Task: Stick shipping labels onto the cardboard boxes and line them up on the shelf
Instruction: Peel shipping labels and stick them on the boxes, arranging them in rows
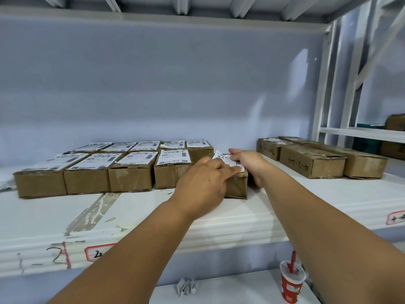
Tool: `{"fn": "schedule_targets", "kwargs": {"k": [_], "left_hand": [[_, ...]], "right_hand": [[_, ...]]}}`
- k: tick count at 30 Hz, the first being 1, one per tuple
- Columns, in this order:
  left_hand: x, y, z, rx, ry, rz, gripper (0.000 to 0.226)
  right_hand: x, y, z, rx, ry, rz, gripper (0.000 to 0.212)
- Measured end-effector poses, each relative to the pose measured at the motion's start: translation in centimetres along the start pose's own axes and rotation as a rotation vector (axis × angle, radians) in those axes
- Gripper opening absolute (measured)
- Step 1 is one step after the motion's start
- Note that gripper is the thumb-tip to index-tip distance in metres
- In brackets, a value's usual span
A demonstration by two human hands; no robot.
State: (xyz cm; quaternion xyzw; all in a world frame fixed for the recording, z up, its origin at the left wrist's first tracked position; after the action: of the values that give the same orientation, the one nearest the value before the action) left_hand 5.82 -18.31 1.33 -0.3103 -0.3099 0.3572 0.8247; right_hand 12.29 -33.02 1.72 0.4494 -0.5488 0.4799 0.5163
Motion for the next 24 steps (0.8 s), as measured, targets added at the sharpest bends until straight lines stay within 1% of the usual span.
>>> {"fn": "schedule_targets", "kwargs": {"k": [2,3,4,5,6,8,9,10,11,16,19,21,24], "left_hand": [[0.0,0.0,-0.1,-0.008,0.007,0.024,0.041],[-0.1,-0.1,-0.1,-0.003,0.012,0.036,0.04],[-0.1,0.0,0.1,-0.003,0.024,0.045,0.038],[-0.1,0.0,0.2,-0.016,0.035,0.05,0.036],[-0.1,-0.1,0.2,-0.024,0.042,0.05,0.035],[-0.1,-0.1,0.1,-0.009,0.059,0.045,0.034],[-0.1,-0.1,0.0,-0.006,0.07,0.042,0.034],[-0.1,-0.2,0.0,-0.007,0.077,0.039,0.034],[-0.1,-0.2,0.0,-0.007,0.074,0.033,0.035],[0.0,-0.1,-0.1,-0.041,0.022,0.028,0.039],[0.0,-0.1,-0.1,-0.058,0.007,0.031,0.038],[-0.1,0.0,-0.1,-0.059,0.014,0.03,0.038],[-0.1,-0.1,0.0,-0.015,0.047,0.029,0.038]], "right_hand": [[0.3,0.0,0.8,-0.117,0.121,0.19,0.058],[0.9,0.0,1.2,-0.19,0.218,0.311,0.052],[1.7,0.3,1.3,-0.25,0.276,0.436,0.037],[2.6,0.7,1.1,-0.25,0.263,0.514,0.024],[3.3,1.0,0.9,-0.191,0.206,0.547,0.026],[4.3,1.5,-0.3,0.019,0.159,0.489,0.037],[4.5,1.7,-1.0,0.128,0.196,0.436,0.038],[4.5,1.7,-1.5,0.203,0.246,0.394,0.039],[4.2,1.4,-1.7,0.237,0.279,0.362,0.039],[2.9,0.1,-1.7,0.247,0.275,0.3,0.041],[2.6,-0.4,-1.7,0.276,0.277,0.259,0.044],[2.6,-0.7,-1.8,0.284,0.338,0.233,0.046],[2.6,-1.1,-2.1,0.284,0.476,0.195,0.049]]}}
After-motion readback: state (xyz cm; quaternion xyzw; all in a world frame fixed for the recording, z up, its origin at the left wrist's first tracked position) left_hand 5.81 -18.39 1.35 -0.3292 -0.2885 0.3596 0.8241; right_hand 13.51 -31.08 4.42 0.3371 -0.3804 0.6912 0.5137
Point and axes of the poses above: each hand's wrist, its own y-axis away from the middle knuckle, its own z-axis out of the back of the hand, x = y × z, the point moved 3 cm from there along -y, towards the middle knuckle, and after that the axes turned 13 degrees about -y, right-handed, at the moved point
